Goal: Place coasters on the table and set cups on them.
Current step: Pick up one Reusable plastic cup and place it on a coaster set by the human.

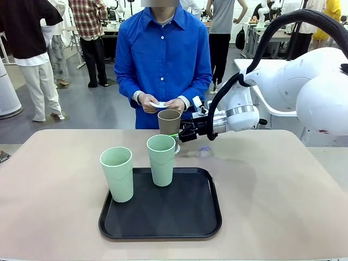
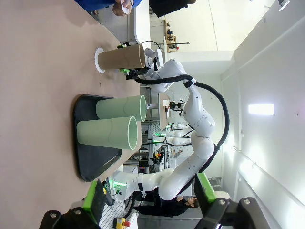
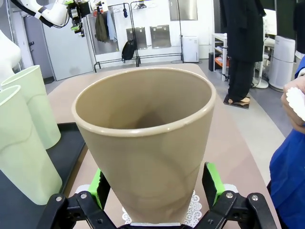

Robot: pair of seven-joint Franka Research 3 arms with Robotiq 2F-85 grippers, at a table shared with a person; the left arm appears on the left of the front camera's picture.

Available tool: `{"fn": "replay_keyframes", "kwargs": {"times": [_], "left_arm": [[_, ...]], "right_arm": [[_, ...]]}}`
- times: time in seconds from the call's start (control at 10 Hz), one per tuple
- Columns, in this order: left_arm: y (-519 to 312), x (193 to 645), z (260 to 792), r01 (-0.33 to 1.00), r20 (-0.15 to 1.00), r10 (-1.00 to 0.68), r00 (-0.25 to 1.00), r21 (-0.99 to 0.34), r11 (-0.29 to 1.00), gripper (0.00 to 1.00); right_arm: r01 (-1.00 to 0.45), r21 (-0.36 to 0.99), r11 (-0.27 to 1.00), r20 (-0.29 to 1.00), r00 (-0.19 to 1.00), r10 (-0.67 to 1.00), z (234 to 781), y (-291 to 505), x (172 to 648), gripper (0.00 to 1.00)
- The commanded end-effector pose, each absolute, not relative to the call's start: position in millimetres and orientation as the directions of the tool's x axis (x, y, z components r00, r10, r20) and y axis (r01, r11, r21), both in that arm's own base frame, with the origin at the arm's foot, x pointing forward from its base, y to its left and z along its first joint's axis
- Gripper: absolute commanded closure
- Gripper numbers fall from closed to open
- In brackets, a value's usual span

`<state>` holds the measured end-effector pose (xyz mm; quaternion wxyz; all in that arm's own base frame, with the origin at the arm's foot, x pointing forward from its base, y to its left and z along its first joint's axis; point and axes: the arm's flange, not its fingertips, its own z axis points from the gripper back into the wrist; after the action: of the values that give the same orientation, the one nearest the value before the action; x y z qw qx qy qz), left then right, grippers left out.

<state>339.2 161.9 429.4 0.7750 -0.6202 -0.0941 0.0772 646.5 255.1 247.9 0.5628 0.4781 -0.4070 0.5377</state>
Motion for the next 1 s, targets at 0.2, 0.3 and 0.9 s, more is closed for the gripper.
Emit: {"fn": "replay_keyframes", "kwargs": {"times": [0.2, 0.3, 0.9], "left_arm": [[163.6, 338.4, 430.1, 0.016, 0.067, 0.24, 0.968, -0.978, 0.207, 0.0], [163.6, 338.4, 430.1, 0.016, 0.067, 0.24, 0.968, -0.978, 0.207, 0.0], [163.6, 338.4, 430.1, 0.016, 0.067, 0.24, 0.968, -0.978, 0.207, 0.0]], "right_arm": [[-0.989, 0.134, -0.064, 0.966, 0.116, 0.229, 245.7, 250.7, 654.7, 0.0], [-0.988, 0.138, -0.069, 0.965, 0.118, 0.233, 245.3, 249.8, 652.9, 0.0], [-0.988, 0.147, -0.058, 0.963, 0.129, 0.237, 246.8, 234.2, 647.5, 0.0]]}}
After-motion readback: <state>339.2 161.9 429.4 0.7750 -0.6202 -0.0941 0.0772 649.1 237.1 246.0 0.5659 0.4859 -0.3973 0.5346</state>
